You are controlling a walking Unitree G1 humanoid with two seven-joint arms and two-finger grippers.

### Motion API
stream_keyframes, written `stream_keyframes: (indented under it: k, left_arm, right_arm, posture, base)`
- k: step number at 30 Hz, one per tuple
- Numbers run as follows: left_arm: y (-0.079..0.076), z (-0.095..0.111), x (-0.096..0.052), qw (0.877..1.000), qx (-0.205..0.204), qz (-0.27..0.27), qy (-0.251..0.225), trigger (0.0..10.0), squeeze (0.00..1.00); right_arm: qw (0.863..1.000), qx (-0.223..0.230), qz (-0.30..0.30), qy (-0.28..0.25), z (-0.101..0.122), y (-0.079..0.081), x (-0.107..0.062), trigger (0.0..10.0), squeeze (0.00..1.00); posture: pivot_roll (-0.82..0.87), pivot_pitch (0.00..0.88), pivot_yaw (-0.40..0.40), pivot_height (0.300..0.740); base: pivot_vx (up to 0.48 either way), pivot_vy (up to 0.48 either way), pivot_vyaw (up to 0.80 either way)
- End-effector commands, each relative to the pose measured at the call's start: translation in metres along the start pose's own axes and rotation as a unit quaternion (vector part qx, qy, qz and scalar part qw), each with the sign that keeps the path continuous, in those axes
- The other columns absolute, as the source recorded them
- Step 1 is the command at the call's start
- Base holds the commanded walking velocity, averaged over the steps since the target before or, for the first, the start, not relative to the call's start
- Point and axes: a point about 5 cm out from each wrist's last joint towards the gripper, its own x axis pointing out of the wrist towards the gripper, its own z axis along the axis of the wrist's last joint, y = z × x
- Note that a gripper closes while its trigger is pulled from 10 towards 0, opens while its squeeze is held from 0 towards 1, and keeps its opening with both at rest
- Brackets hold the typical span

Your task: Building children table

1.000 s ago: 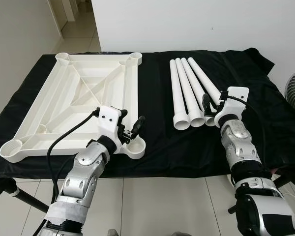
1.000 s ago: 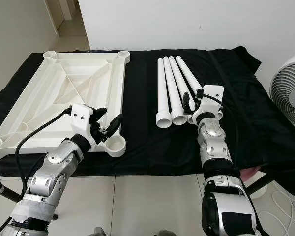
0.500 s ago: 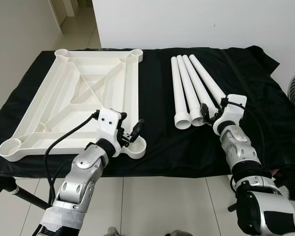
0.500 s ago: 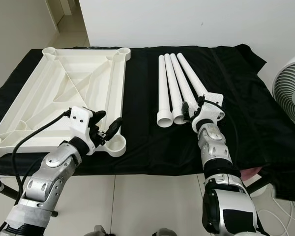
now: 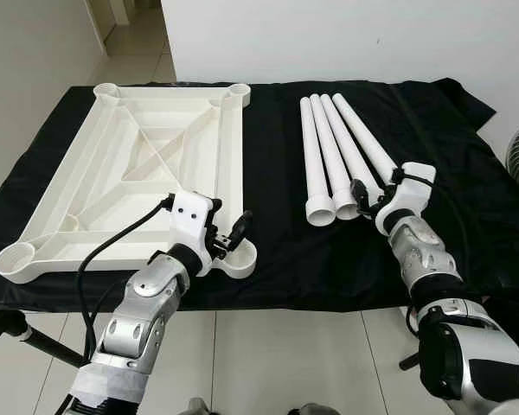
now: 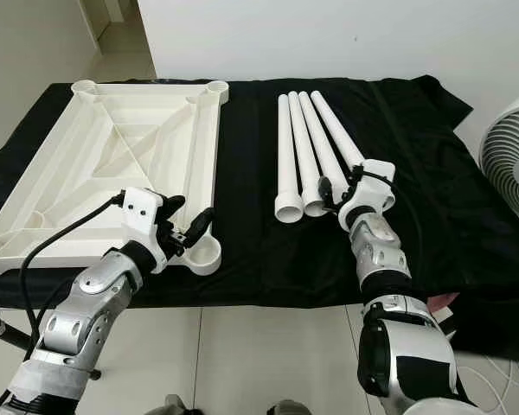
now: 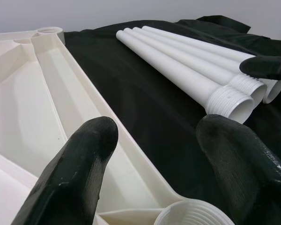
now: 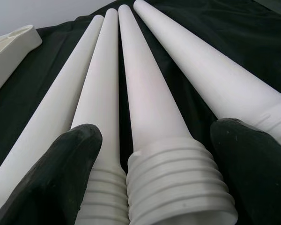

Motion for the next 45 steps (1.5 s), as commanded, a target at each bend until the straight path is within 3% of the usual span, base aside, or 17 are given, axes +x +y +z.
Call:
stream_keyframes:
  k: [1, 3, 10, 11, 12, 13, 14, 15, 27, 38, 39, 45]
  left_arm:
    - [0.0, -0.001, -0.002, 1.0, 0.0, -0.001, 0.001, 10.0, 0.0]
    - [0.0, 0.0, -0.002, 1.0, -0.002, 0.001, 0.001, 10.0, 0.0]
    - [0.0, 0.0, 0.0, 1.0, -0.005, 0.001, -0.002, 10.0, 0.0]
    - [0.0, 0.0, 0.0, 1.0, -0.004, 0.001, -0.002, 10.0, 0.0]
    - [0.0, 0.0, 0.0, 1.0, -0.004, 0.001, -0.002, 10.0, 0.0]
    - [0.001, 0.001, 0.001, 1.0, -0.003, 0.001, -0.003, 10.0, 0.0]
    - [0.001, 0.001, 0.001, 1.0, -0.003, 0.001, -0.003, 10.0, 0.0]
    - [0.001, 0.001, 0.002, 1.0, -0.003, 0.001, -0.003, 10.0, 0.0]
    - [0.002, 0.002, 0.003, 1.0, -0.005, 0.01, -0.007, 10.0, 0.0]
    - [-0.001, 0.001, 0.007, 1.0, -0.004, 0.012, -0.011, 10.0, 0.0]
    - [-0.001, 0.002, 0.007, 1.0, -0.004, 0.011, -0.011, 10.0, 0.0]
    - [-0.003, 0.003, 0.01, 1.0, -0.014, 0.01, -0.015, 10.0, 0.0]
  right_arm:
    - [0.999, 0.024, -0.009, 0.035, -0.017, -0.004, -0.004, 10.0, 0.0]
    - [0.998, 0.04, -0.01, 0.039, -0.021, -0.005, -0.006, 10.0, 0.0]
    - [0.998, 0.033, -0.007, 0.051, -0.028, -0.006, -0.008, 10.0, 0.0]
    - [0.998, 0.027, 0.0, 0.053, -0.029, -0.005, -0.009, 7.0, 0.0]
    - [0.998, 0.027, 0.0, 0.053, -0.029, -0.005, -0.009, 7.0, 0.0]
    - [0.998, 0.024, 0.009, 0.056, -0.03, -0.004, -0.009, 0.0, 0.0]
    - [0.998, 0.024, 0.009, 0.056, -0.03, -0.004, -0.009, 0.0, 0.0]
    - [0.998, 0.019, 0.014, 0.061, -0.031, -0.002, -0.008, 10.0, 0.0]
    - [0.995, -0.019, 0.025, 0.09, -0.041, 0.002, -0.01, 10.0, 0.0]
    - [0.997, -0.053, 0.042, 0.041, -0.027, 0.009, -0.006, 10.0, 0.0]
    - [0.998, -0.036, 0.048, 0.036, -0.025, 0.01, -0.005, 0.0, 0.0]
    - [0.996, -0.03, 0.073, 0.034, -0.023, 0.015, -0.005, 0.0, 0.0]
  posture:
    - [-0.1, 0.054, 0.04, 0.74]
    - [-0.1, 0.053, 0.042, 0.74]
    - [-0.11, 0.052, 0.05, 0.74]
    - [-0.11, 0.051, 0.053, 0.74]
    - [-0.11, 0.051, 0.053, 0.74]
    - [-0.11, 0.051, 0.053, 0.74]
    - [-0.11, 0.051, 0.053, 0.74]
    - [-0.11, 0.05, 0.055, 0.74]
    - [-0.11, 0.049, 0.053, 0.74]
    - [-0.12, 0.043, 0.046, 0.74]
    - [-0.12, 0.043, 0.046, 0.74]
    - [-0.12, 0.037, 0.047, 0.74]
  base:
    - [0.0, 0.0, 0.0]
    - [0.0, 0.0, 0.0]
    - [0.0, 0.0, 0.0]
    - [0.0, 0.0, 0.0]
    - [0.0, 0.0, 0.0]
    - [0.0, 0.0, 0.0]
    - [0.0, 0.0, 0.0]
    - [0.0, 0.0, 0.0]
    - [0.0, 0.0, 0.0]
    - [0.0, 0.0, 0.0]
    - [0.0, 0.0, 0.0]
    - [0.0, 0.0, 0.0]
